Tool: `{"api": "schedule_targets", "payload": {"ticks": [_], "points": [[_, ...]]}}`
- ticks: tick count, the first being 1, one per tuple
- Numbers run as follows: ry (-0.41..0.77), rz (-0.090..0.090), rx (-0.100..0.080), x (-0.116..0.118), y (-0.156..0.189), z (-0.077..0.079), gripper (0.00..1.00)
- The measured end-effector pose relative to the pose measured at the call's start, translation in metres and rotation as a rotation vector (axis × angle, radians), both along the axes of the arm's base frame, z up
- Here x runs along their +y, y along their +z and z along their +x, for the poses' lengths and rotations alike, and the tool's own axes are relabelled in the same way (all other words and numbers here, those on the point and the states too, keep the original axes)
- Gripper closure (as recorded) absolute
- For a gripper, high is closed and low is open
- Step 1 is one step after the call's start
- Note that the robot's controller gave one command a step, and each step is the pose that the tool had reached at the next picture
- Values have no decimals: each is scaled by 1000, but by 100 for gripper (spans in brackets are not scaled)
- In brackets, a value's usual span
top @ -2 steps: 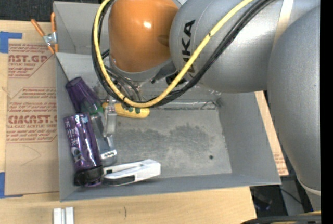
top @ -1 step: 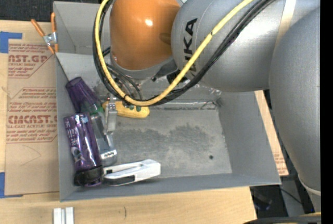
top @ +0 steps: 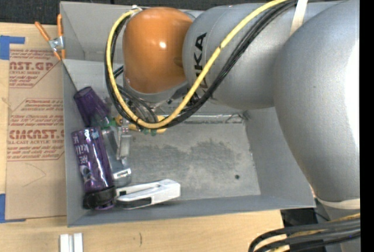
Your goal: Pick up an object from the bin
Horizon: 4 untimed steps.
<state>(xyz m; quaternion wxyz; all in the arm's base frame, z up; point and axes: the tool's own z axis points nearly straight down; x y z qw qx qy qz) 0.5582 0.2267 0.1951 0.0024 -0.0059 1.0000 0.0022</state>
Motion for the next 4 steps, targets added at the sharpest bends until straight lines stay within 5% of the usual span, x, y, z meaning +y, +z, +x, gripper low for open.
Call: {"api": "schedule_targets", "payload": {"ticks": [1,2,3,4], "points": [[-25,-1,1,-11,-61,-20,0],[28,-6,7,-16,-86,-22,0],[178,-5,-2,-12,-67,-39,0],[283,-5,9,-5,-23,-55,0]]}}
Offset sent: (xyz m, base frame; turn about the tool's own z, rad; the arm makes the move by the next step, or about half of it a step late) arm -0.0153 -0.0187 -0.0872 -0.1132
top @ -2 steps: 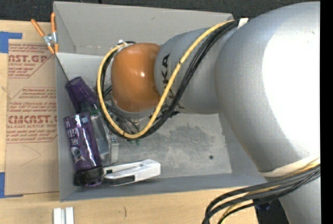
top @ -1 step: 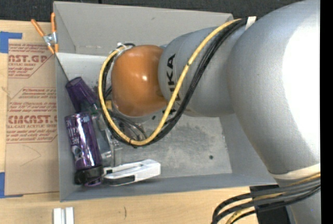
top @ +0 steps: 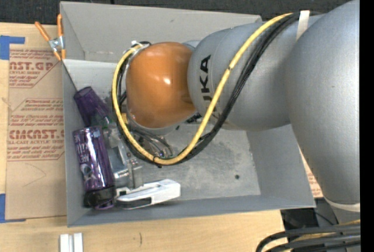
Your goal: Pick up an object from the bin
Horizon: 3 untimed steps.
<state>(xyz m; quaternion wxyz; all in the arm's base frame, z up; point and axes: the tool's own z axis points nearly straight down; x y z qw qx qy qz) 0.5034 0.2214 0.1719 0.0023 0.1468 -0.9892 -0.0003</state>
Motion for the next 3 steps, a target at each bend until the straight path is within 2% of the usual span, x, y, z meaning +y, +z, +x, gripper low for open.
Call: {"api": "schedule_targets", "payload": {"ticks": [1,2,3], "points": [[174,3,-14,5,36,1,0],[383,5,-14,-4,23,-5,0],[335,5,-11,-36,-8,-15,0]]}}
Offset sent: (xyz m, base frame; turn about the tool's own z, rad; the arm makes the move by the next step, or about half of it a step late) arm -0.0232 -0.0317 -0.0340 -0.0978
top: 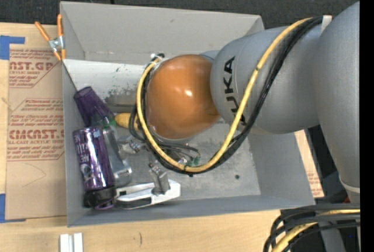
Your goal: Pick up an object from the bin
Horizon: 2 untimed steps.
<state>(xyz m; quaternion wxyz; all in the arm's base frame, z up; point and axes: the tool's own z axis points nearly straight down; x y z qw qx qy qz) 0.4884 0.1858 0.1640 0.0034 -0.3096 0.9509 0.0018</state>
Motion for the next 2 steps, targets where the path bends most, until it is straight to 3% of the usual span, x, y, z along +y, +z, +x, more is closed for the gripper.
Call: {"api": "schedule_targets", "payload": {"ticks": [1,2], "points": [[112,-3,1,-17,-11,-2,0],[-36,2,-2,-24,-33,-4,0]]}}
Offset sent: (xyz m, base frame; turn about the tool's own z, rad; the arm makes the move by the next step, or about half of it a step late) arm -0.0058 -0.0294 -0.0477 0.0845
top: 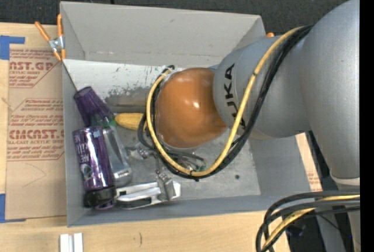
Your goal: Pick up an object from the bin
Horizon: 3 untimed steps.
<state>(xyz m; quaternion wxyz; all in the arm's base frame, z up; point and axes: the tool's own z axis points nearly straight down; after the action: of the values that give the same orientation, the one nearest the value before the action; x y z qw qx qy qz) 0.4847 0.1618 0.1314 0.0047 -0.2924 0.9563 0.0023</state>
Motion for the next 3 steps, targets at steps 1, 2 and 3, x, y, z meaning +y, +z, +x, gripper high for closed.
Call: {"api": "schedule_targets", "payload": {"ticks": [1,2,3], "points": [[24,-9,-2,13,-26,-1,0],[278,11,-38,9,-53,9,100],[278,11,-38,9,-53,9,100]]}}
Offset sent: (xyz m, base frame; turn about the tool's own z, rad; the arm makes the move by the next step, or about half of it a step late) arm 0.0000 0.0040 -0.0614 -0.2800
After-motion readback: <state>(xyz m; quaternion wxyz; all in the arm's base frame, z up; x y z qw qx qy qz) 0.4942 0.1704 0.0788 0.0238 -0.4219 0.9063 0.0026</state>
